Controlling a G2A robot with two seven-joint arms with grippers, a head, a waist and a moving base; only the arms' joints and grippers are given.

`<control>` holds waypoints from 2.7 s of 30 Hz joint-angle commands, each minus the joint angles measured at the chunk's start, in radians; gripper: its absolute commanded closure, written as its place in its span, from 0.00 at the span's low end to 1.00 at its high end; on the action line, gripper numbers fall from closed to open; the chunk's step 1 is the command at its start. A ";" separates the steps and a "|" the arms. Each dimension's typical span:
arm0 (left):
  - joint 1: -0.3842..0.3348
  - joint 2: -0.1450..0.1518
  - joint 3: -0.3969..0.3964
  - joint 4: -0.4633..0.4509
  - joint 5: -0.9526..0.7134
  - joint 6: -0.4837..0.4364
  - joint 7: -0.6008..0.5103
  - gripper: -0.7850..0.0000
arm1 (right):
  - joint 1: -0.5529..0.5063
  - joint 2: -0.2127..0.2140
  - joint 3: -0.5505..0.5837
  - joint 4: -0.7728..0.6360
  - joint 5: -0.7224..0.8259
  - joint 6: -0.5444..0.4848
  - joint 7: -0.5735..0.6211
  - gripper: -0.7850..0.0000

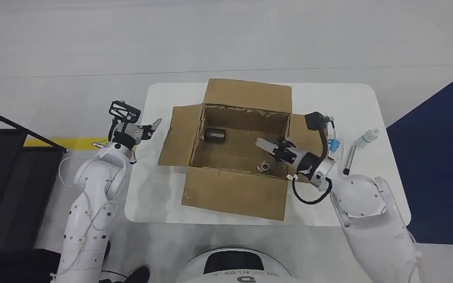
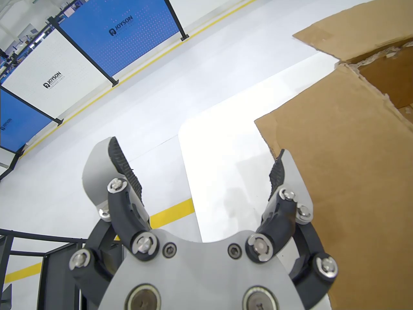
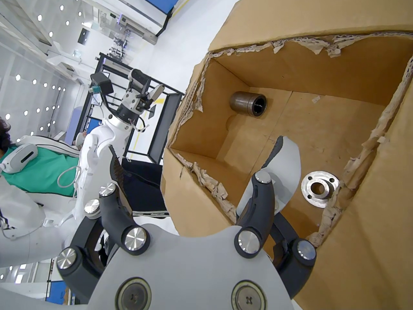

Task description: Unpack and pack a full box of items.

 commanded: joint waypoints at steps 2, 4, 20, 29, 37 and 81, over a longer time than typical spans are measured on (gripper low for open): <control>0.000 0.000 0.000 0.000 0.000 0.000 0.000 0.00 | -0.002 0.000 0.002 0.000 0.002 -0.001 0.001 0.00; 0.000 0.000 0.000 0.000 0.000 0.000 0.000 0.00 | -0.002 0.000 0.002 0.000 0.002 -0.001 0.001 0.00; 0.000 0.000 0.000 0.000 0.000 0.000 0.000 0.00 | 0.387 -0.004 -0.332 0.141 -0.429 0.295 0.412 0.60; 0.000 0.000 0.000 0.000 0.000 0.000 0.000 0.00 | 0.572 -0.045 -0.598 0.300 -0.761 0.454 0.612 0.51; 0.000 0.000 0.000 0.000 0.000 0.000 0.000 0.00 | 0.657 -0.086 -0.650 0.469 -0.776 0.392 0.674 0.48; 0.000 0.000 0.000 0.000 0.000 0.000 0.000 0.00 | 0.561 -0.242 -0.499 0.490 -1.018 0.280 0.786 1.00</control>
